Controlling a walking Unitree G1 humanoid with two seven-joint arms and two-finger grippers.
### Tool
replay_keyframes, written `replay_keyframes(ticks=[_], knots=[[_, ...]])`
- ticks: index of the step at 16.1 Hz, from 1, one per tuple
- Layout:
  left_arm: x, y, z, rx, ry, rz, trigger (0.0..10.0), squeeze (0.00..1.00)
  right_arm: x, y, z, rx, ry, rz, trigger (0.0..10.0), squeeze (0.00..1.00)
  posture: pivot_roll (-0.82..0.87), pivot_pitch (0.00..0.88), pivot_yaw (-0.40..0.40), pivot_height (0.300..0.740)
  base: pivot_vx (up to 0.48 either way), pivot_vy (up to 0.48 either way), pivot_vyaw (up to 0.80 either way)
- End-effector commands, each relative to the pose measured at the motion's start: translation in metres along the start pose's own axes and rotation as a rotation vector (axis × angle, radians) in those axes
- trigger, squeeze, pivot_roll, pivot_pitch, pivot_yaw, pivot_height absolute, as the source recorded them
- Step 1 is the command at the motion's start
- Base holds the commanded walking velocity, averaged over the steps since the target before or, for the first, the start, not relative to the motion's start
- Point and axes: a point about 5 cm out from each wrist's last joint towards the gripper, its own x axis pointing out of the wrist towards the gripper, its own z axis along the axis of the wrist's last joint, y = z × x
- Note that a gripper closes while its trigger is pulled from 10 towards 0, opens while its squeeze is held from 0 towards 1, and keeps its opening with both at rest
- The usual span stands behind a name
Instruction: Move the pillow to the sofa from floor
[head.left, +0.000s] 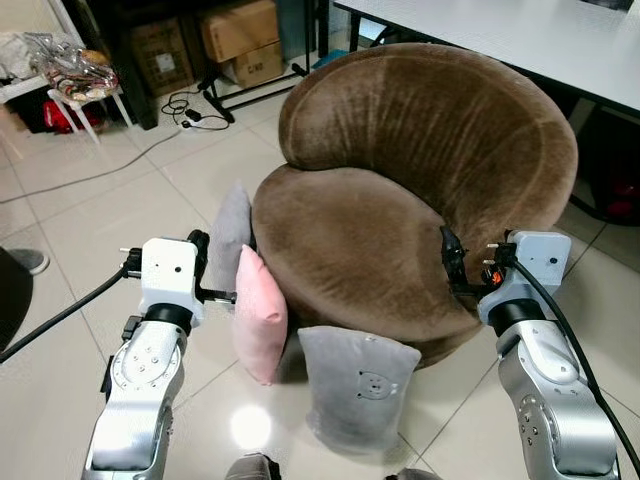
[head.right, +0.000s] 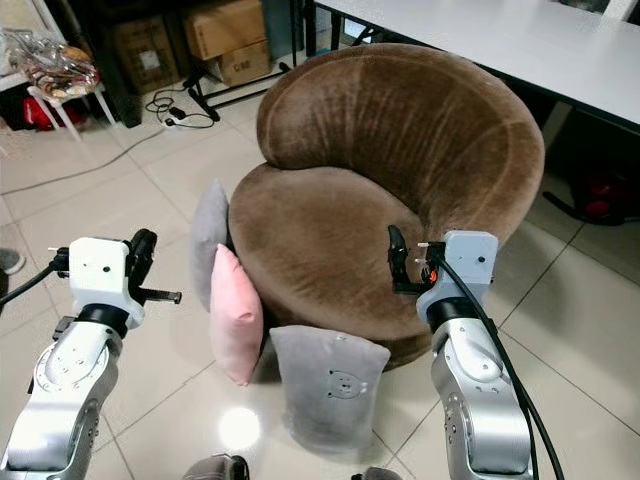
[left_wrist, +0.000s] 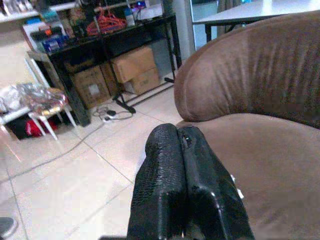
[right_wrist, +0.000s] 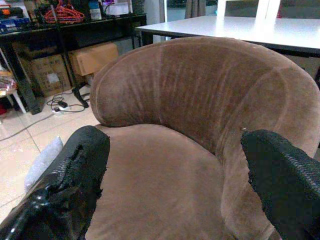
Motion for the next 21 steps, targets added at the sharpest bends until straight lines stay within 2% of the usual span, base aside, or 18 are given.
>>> replay_keyframes(ticks=[1, 9, 14, 15, 16, 19, 21], knots=[[0.0, 0.003, 0.002, 0.028, -0.014, 0.008, 10.0, 0.0, -0.001, -0.001, 0.0, 0.014, -0.001, -0.009, 10.0, 1.0, -0.12, 0.08, 0.032, 0.73, 0.0, 0.0, 0.0], [-0.001, 0.013, 0.001, 0.055, -0.032, 0.027, 10.0, 0.0, 0.001, -0.004, -0.002, 0.018, 0.003, -0.042, 10.0, 1.0, -0.1, 0.062, 0.023, 0.65, 0.0, 0.0, 0.0], [0.0, 0.012, 0.001, 0.052, -0.036, 0.031, 10.0, 0.0, 0.003, -0.006, -0.001, 0.005, -0.007, -0.06, 10.0, 1.0, -0.1, 0.06, 0.015, 0.645, 0.0, 0.0, 0.0], [0.0, 0.012, 0.001, 0.047, -0.037, 0.029, 10.0, 0.0, 0.003, -0.006, -0.001, 0.003, -0.007, -0.06, 10.0, 0.62, -0.1, 0.062, 0.015, 0.645, 0.0, 0.0, 0.0], [0.0, 0.012, 0.001, 0.043, -0.038, 0.027, 10.0, 0.0, 0.004, -0.005, -0.001, 0.002, -0.006, -0.061, 10.0, 0.0, -0.1, 0.062, 0.015, 0.645, 0.0, 0.0, 0.0], [-0.001, 0.01, 0.0, 0.022, -0.039, 0.021, 10.0, 0.0, 0.005, -0.009, -0.003, -0.052, 0.024, -0.104, 10.0, 0.0, -0.1, 0.068, 0.009, 0.645, 0.0, 0.0, 0.0], [-0.002, 0.007, -0.001, 0.009, -0.039, 0.013, 10.0, 0.0, 0.005, -0.011, -0.003, -0.034, 0.027, -0.12, 10.0, 0.0, -0.11, 0.072, 0.005, 0.645, 0.142, 0.0, 0.0]])
